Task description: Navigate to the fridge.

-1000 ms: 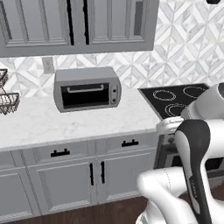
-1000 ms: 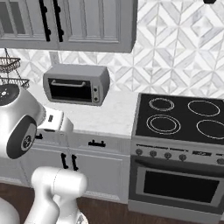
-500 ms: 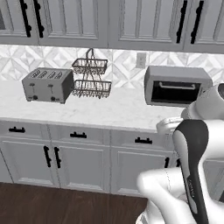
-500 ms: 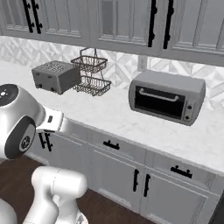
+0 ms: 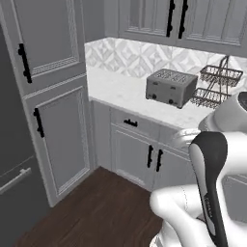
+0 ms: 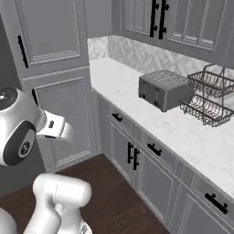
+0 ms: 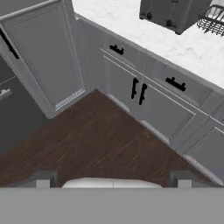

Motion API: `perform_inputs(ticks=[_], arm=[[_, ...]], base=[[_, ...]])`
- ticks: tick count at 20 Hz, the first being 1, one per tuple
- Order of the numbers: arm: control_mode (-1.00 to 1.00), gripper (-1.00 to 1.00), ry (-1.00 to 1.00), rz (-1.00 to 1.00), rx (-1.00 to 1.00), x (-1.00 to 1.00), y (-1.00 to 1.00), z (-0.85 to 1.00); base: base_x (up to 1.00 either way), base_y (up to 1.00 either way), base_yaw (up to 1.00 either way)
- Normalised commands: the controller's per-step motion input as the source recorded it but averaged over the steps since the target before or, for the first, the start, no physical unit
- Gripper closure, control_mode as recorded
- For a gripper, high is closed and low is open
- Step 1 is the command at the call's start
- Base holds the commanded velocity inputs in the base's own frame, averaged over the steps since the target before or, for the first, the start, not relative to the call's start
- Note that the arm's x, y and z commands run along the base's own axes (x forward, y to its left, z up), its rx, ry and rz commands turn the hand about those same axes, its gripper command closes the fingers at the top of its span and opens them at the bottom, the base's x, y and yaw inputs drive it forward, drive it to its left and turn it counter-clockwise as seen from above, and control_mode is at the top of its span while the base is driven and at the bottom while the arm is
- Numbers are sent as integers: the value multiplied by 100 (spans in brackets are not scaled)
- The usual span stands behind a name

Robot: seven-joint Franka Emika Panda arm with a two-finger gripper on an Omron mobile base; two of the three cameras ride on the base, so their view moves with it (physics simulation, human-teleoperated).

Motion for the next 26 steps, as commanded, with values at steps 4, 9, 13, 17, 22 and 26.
perform_inputs(ticks=[4, 9, 13, 17, 22, 26], arm=[[100, -100, 0, 0, 0, 0, 0, 0], [100, -100, 0, 0, 0, 0, 0, 0], [100, -100, 0, 0, 0, 0, 0, 0], [100, -100, 0, 0, 0, 0, 0, 0], [100, -100, 0, 0, 0, 0, 0, 0], [100, -100, 0, 0, 0, 0, 0, 0]], base=[[0, 68, 86], [0, 92, 75], [76, 68, 57], [100, -35, 41], [100, -19, 13], [100, 39, 5]])
